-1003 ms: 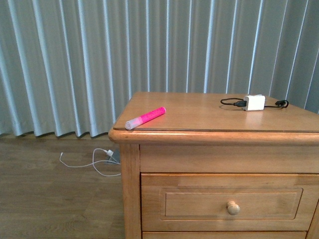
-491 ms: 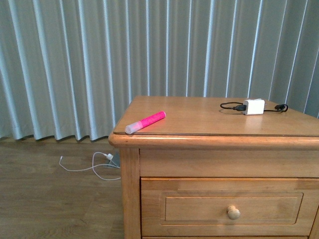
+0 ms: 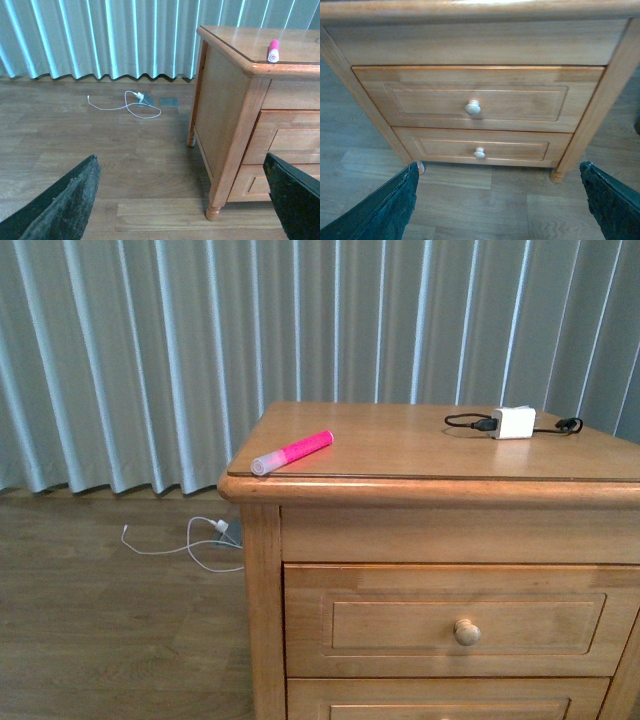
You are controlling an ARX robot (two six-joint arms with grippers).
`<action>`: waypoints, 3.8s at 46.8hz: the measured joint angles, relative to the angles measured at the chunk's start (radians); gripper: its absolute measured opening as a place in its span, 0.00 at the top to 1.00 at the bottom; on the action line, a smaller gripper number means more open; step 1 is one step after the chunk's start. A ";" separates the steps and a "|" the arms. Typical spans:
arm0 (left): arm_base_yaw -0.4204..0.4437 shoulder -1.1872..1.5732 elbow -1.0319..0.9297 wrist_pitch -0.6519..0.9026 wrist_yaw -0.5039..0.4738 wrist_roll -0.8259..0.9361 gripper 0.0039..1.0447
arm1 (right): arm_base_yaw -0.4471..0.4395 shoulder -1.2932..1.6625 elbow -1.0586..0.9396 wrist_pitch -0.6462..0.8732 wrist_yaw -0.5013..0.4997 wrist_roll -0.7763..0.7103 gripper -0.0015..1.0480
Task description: Place pink marker in drawer with both arms
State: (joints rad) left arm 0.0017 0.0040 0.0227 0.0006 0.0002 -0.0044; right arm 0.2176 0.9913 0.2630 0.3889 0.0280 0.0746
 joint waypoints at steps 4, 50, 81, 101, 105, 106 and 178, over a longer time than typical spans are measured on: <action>0.000 0.000 0.000 0.000 0.000 0.000 0.06 | 0.048 0.192 0.087 0.037 0.020 0.012 0.08; 0.000 0.000 0.000 0.000 0.000 0.000 0.06 | 0.113 1.128 0.724 0.185 0.211 0.040 0.08; 0.000 0.000 0.000 0.000 0.000 0.000 0.06 | 0.085 1.178 0.731 0.236 0.217 0.042 0.29; 0.000 0.000 0.000 0.000 0.000 0.000 0.06 | 0.084 1.155 0.722 0.176 0.200 0.034 0.78; 0.000 0.000 0.000 0.000 0.000 0.000 0.06 | 0.086 1.112 0.687 0.123 0.179 0.034 0.78; 0.000 0.000 0.000 0.000 0.000 0.000 0.06 | 0.087 1.097 0.673 0.106 0.175 0.034 0.78; 0.000 0.000 0.000 0.000 0.001 0.000 0.06 | -0.226 -0.698 -0.181 -0.182 -0.036 -0.040 0.38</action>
State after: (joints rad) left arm 0.0017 0.0040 0.0227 0.0006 0.0010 -0.0040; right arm -0.0086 0.2928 0.0822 0.2066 -0.0082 0.0341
